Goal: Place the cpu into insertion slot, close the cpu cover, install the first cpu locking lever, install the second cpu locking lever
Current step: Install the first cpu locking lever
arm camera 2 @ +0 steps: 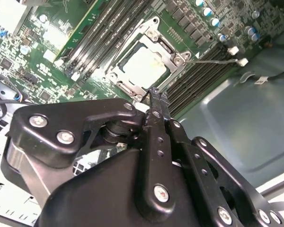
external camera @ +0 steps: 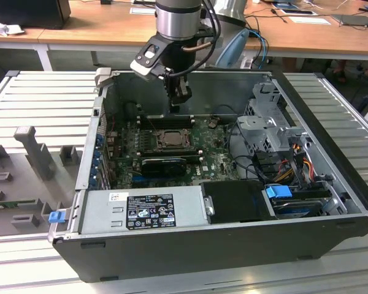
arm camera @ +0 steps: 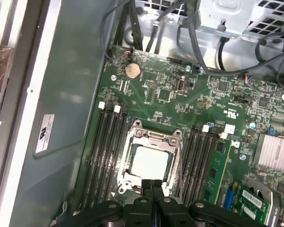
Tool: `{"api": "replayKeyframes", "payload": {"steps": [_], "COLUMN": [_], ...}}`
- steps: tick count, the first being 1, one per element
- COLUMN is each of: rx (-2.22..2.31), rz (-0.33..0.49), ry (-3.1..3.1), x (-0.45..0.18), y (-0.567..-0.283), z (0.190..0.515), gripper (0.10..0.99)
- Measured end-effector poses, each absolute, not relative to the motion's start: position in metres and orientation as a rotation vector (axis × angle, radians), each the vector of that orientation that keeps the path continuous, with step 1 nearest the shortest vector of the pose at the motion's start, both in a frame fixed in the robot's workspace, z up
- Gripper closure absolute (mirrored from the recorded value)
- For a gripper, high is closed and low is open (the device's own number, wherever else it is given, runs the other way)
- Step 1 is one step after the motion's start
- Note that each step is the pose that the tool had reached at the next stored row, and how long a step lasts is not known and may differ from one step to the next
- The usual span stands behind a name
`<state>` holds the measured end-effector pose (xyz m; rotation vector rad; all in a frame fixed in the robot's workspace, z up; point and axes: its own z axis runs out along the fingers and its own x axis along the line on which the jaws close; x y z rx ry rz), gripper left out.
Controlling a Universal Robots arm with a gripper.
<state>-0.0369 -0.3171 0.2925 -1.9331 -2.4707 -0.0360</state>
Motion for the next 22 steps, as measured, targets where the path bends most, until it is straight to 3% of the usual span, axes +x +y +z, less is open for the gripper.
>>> {"api": "replayKeyframes", "payload": {"steps": [22], "rx": [-1.487], "rz": [-0.034], "ry": [-2.758], "x": [-0.0370], "y": [-0.3171], "z": [0.2925], "gripper": [0.980]}}
